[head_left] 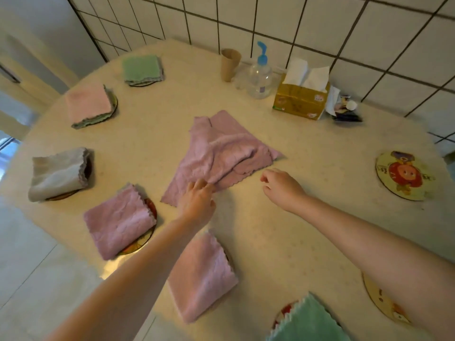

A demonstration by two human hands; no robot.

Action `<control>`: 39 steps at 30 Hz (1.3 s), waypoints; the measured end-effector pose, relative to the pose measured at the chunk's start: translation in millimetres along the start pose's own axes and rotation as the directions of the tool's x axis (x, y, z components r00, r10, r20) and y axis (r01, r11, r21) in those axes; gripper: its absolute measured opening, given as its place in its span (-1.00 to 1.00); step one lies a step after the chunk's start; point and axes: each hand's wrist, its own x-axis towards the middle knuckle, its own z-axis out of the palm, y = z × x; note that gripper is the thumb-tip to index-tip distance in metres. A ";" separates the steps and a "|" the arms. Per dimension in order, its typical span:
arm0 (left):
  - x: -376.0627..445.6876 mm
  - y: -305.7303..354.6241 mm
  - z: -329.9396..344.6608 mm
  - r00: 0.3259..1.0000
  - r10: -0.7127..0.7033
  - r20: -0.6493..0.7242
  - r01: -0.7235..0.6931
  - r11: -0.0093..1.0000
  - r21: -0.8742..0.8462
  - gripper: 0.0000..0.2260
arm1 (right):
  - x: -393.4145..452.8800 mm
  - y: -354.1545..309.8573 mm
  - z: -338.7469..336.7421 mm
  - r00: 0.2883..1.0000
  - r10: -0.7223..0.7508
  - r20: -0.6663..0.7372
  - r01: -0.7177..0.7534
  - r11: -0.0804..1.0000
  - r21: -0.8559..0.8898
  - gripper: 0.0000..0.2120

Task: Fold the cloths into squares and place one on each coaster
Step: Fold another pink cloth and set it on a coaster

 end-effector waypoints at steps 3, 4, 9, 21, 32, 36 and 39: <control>22.3 -23.8 2.6 0.998 0.057 -0.001 -0.057 0.998 0.024 -0.65 | 26.5 -8.0 9.1 0.998 0.055 -0.031 -0.056 0.998 -0.034 -0.75; 26.9 -29.2 1.8 0.997 0.076 0.009 -0.076 0.997 0.016 -0.64 | 32.9 -10.2 9.8 0.996 0.074 -0.048 -0.076 0.996 -0.042 -0.73; 52.0 -55.9 -4.3 0.992 0.102 -0.069 -0.103 0.995 -0.001 -0.59 | 64.2 -20.9 6.5 0.963 0.213 -0.163 -0.215 0.977 0.006 -0.53; 102.6 -61.3 -31.7 0.852 -0.496 0.168 0.485 0.625 -0.612 -0.74 | 99.7 -20.4 -3.8 0.836 0.540 -0.094 -0.468 0.793 0.391 -0.80; 90.3 -34.0 -60.1 0.977 0.093 -0.192 -0.164 0.902 -0.399 -0.31 | 56.6 -60.5 -47.9 0.978 -0.070 -0.196 0.169 0.821 0.545 -0.81; 97.7 -3.9 -84.5 0.854 0.485 -0.188 -0.508 0.855 -0.104 -0.49 | 27.2 -71.5 -67.9 0.963 -0.208 -0.170 0.268 0.770 0.579 -0.78; 93.7 1.9 -106.2 0.878 0.459 -0.134 -0.469 0.882 -0.049 -0.69 | 7.6 -69.3 -93.8 0.954 -0.204 -0.220 0.298 0.733 0.611 -0.82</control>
